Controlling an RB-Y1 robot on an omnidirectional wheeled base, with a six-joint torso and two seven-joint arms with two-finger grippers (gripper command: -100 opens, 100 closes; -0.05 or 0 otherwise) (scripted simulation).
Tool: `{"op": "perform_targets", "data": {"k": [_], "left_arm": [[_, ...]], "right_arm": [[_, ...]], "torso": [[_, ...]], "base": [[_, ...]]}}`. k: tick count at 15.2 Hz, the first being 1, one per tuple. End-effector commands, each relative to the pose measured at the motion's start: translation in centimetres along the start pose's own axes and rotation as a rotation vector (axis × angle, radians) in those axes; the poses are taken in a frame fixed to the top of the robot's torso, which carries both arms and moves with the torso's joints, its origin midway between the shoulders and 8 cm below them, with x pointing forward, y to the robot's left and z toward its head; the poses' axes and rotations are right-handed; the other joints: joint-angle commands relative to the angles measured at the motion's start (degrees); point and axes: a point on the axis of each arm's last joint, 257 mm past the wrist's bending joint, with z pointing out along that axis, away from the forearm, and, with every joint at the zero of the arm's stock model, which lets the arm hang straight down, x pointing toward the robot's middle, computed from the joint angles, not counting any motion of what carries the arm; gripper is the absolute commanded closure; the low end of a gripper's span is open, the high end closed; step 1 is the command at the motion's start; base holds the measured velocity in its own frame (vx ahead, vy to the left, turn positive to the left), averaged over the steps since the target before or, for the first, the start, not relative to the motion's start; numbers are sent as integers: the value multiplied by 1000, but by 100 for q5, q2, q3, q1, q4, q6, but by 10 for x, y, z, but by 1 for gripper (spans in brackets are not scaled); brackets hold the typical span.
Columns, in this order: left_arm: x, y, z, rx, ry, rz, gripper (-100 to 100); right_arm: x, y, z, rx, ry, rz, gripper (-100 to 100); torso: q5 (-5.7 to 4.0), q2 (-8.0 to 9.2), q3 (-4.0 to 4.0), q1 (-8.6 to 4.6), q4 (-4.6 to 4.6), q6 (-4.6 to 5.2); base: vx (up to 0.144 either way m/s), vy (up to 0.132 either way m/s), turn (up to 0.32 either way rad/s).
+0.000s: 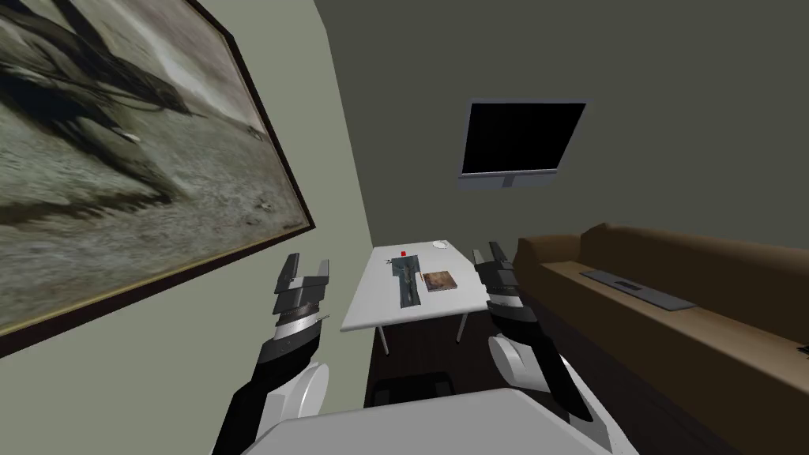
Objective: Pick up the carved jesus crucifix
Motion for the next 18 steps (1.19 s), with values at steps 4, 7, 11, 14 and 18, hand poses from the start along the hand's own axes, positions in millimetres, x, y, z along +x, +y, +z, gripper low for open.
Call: {"op": "perform_targets", "data": {"k": [4,7,11,14,18], "left_arm": [[0,0,0,0,0,0,0],[0,0,0,0,0,0,0],[0,0,0,0,0,0,0],[0,0,0,0,0,0,0],[0,0,0,0,0,0,0]], "right_arm": [[-13,-40,3,97,2,42,-100],[-24,-67,3,161,-17,73,-100],[-38,-98,2,236,-53,127,-100],[-45,-116,1,277,-76,162,-100],[-60,-152,-4,364,-125,231,-100]], "torso": [[-4,5,3,-22,1,-3],[-8,5,3,-34,1,-2],[-8,8,5,-34,2,-1],[-7,6,4,-30,2,-4],[-8,5,3,-36,1,-4]], "base": [[-19,-49,147],[-20,-76,127],[-29,-70,146],[-27,-60,138],[-27,-74,172]]}}
